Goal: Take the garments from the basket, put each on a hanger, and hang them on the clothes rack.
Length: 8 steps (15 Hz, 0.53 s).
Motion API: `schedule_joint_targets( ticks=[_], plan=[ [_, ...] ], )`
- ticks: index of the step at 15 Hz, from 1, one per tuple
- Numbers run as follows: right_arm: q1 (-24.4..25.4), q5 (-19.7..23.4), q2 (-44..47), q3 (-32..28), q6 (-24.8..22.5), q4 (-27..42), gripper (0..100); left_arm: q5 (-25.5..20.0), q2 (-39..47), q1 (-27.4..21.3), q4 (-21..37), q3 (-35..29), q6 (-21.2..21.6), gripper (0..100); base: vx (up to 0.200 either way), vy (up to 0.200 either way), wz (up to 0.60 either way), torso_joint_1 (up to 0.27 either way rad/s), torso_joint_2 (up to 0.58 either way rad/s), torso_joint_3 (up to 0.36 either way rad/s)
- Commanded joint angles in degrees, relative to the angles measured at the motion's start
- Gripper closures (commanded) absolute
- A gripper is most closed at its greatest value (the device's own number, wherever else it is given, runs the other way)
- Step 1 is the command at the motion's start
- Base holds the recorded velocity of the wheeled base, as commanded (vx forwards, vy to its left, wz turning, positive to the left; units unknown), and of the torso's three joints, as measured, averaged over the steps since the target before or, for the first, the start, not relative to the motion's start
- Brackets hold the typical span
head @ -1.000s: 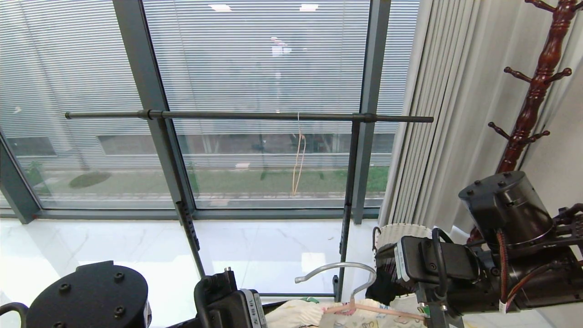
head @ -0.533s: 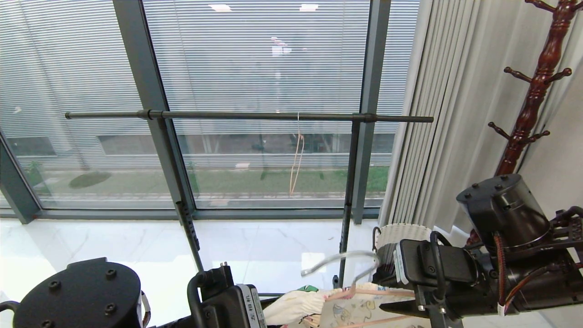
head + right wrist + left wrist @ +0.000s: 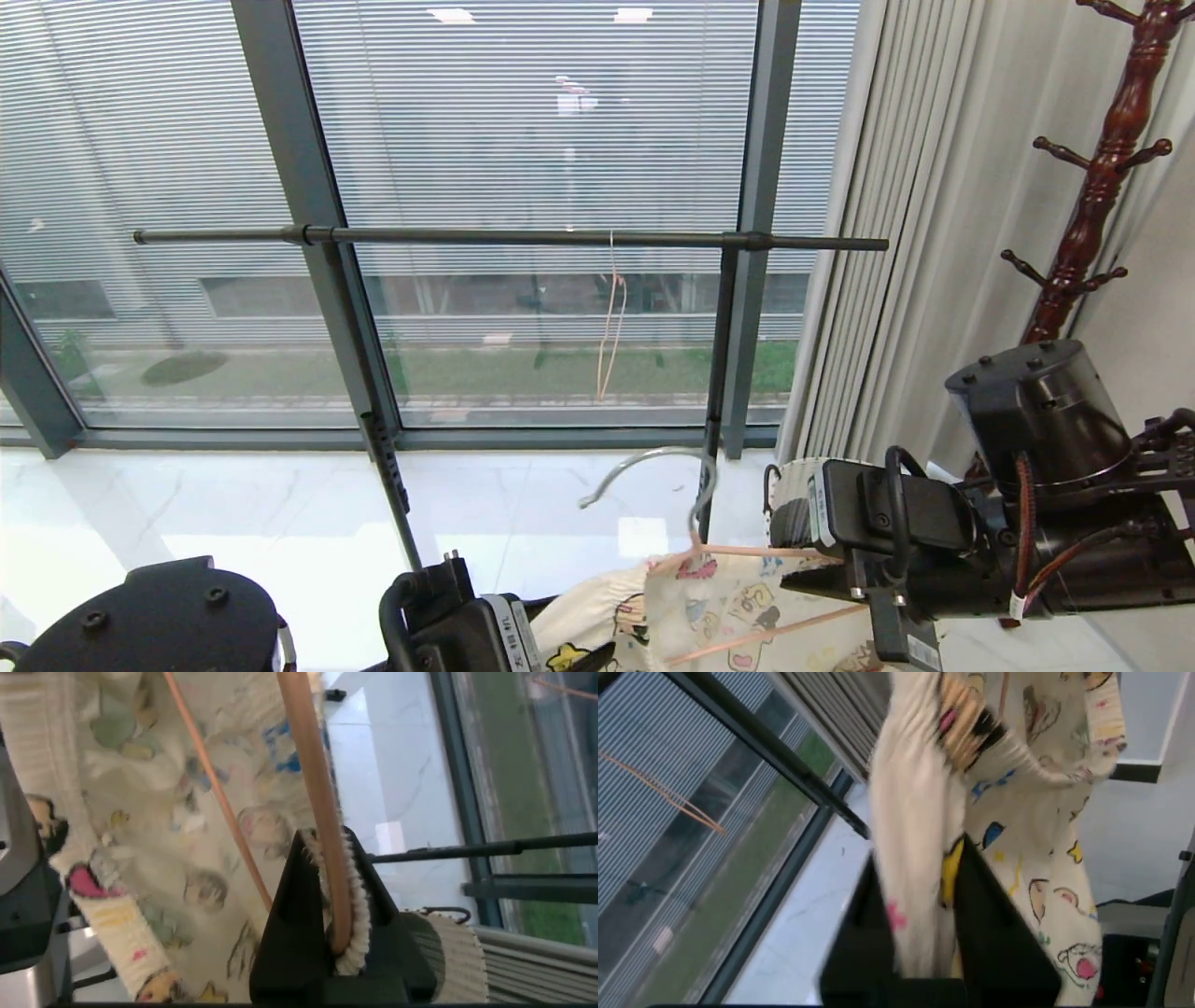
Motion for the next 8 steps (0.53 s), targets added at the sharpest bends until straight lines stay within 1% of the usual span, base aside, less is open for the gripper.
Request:
schedule_joint_targets(
  ticks=[1,3,5,6,7,8],
  plan=[
    [-0.49,0.27,-0.13,0.04,-1.41,-1.95,100,0.54,0.18,-0.40,0.06,0.24,-0.10,0,0.000,0.000,0.00,0.000,0.00,0.000],
    [-2.34,0.80,-0.13,0.04,-5.10,-4.50,100,0.63,-0.08,-0.31,0.06,0.33,-0.18,0,0.000,0.000,0.00,0.000,0.00,0.000],
    [-4.36,1.41,-0.13,0.04,-7.38,-7.40,100,0.98,-0.08,0.84,0.06,0.86,-0.27,0,0.000,0.000,0.00,0.000,0.00,0.000],
    [-5.41,1.50,-0.13,0.04,-7.82,-9.15,100,0.98,-0.17,2.15,-0.02,1.74,-0.36,0,0.000,0.000,0.00,0.000,0.00,0.000],
    [-6.29,1.50,-0.13,0.04,-7.82,-11.09,100,0.89,-1.05,4.61,-0.02,3.49,-0.36,0,0.000,0.000,0.00,0.000,0.00,0.000],
    [-7.17,1.59,-0.13,-0.05,-7.82,-13.02,100,0.89,-2.19,8.22,-0.02,5.87,-0.36,0,0.000,0.000,0.00,0.000,0.00,0.000]
  ],
)
